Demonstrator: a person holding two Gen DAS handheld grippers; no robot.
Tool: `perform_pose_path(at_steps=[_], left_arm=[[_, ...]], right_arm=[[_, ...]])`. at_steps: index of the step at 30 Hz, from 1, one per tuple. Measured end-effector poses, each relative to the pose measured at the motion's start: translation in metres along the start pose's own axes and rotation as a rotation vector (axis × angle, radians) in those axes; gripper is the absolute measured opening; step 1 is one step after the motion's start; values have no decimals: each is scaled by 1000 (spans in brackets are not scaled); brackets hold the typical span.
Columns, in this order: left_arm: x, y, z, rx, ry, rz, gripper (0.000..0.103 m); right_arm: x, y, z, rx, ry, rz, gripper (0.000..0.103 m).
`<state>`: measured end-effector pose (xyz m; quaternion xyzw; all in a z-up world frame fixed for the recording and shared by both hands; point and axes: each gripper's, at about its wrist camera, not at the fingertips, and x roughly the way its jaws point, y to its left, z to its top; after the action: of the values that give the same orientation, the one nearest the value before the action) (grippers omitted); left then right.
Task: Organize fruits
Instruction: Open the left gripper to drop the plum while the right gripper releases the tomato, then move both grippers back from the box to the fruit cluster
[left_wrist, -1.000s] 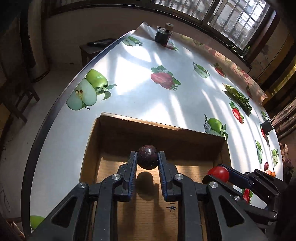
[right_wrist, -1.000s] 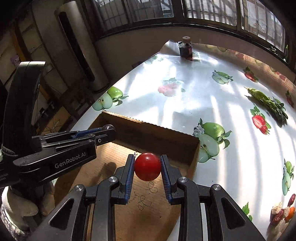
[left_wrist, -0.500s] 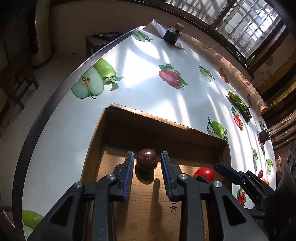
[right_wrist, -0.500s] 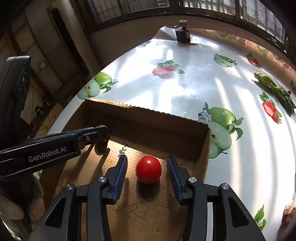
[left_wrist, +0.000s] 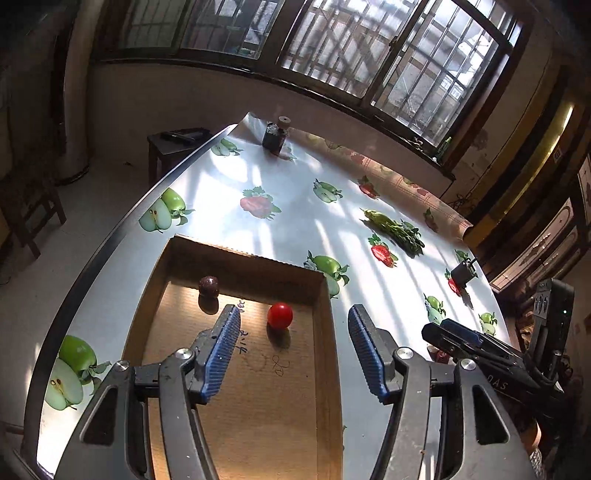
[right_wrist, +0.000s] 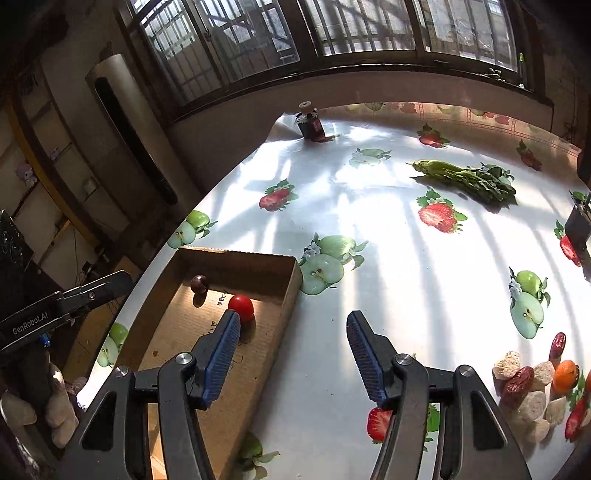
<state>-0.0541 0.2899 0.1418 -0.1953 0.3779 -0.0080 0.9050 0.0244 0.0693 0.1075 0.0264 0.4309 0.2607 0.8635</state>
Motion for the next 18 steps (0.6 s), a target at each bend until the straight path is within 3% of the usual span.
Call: perform_pose_path(at_steps=[3, 5, 7, 10, 16, 18], left_arm=[[-9, -40, -15, 78, -12, -50, 62], [-7, -64, -25, 117, -3, -85, 64], [0, -87, -34, 152, 12, -108, 64], [19, -118, -46, 183, 57, -125, 64], [57, -170, -77, 244, 145, -156, 64], [69, -184, -87, 265, 177, -162, 64]], right_arm=[[-42, -41, -10, 12, -31, -127, 72], [-75, -70, -16, 16, -76, -213, 83], [-114, -99, -27, 18, -161, -299, 97], [-161, -143, -46, 63, -254, -410, 102], [-180, -241, -99, 346, -173, -356, 101], [-177, -258, -115, 389, -152, -335, 94]])
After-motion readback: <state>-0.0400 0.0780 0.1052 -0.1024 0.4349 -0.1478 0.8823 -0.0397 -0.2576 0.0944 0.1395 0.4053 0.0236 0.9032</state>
